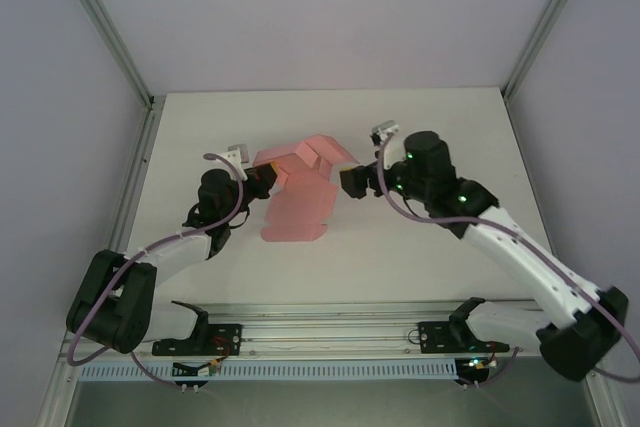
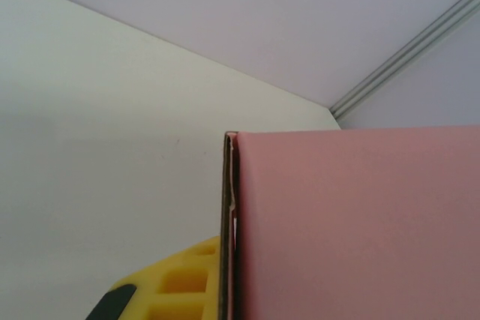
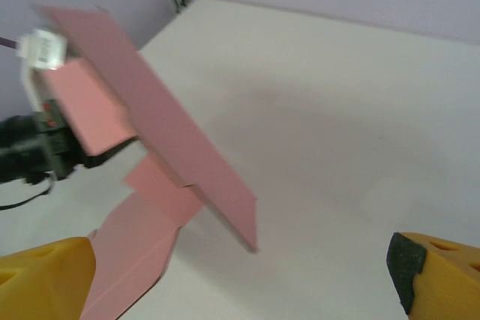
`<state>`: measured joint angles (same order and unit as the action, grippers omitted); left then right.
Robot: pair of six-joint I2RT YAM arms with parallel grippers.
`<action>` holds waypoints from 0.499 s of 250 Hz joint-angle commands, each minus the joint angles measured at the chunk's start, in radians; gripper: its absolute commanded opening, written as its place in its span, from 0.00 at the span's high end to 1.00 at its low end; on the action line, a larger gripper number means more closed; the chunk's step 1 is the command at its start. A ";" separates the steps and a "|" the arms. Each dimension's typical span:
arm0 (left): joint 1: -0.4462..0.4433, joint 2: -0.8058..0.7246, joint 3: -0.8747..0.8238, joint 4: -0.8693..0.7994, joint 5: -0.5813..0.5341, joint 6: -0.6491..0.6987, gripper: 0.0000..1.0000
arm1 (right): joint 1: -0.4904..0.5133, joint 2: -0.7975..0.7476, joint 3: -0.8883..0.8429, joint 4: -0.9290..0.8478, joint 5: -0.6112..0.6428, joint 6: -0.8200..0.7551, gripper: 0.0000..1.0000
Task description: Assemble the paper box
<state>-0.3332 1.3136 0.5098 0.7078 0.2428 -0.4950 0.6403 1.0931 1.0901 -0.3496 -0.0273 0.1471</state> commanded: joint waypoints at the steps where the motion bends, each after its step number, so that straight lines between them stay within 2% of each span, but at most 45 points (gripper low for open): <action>1: -0.005 0.003 0.013 -0.010 0.043 0.047 1.00 | -0.033 -0.079 0.013 -0.093 -0.009 -0.033 0.00; 28: -0.006 0.003 0.022 -0.010 0.080 0.061 1.00 | -0.176 -0.078 0.086 -0.178 -0.065 0.024 0.00; 57: -0.006 0.003 0.041 -0.036 0.125 0.086 1.00 | -0.309 0.002 0.164 -0.223 -0.174 -0.021 0.09; 82: -0.006 0.001 0.050 -0.058 0.133 0.098 1.00 | -0.334 0.097 0.219 -0.223 -0.330 -0.106 0.16; 111: -0.006 -0.005 0.053 -0.071 0.137 0.106 1.00 | -0.333 0.206 0.279 -0.296 -0.614 -0.351 0.22; 125: -0.006 -0.009 0.058 -0.085 0.132 0.109 1.00 | -0.328 0.245 0.298 -0.334 -0.714 -0.451 0.25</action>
<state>-0.3332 1.3140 0.5335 0.6456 0.3515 -0.4168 0.3058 1.2770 1.3365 -0.5655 -0.4084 -0.0399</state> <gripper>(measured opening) 0.097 0.777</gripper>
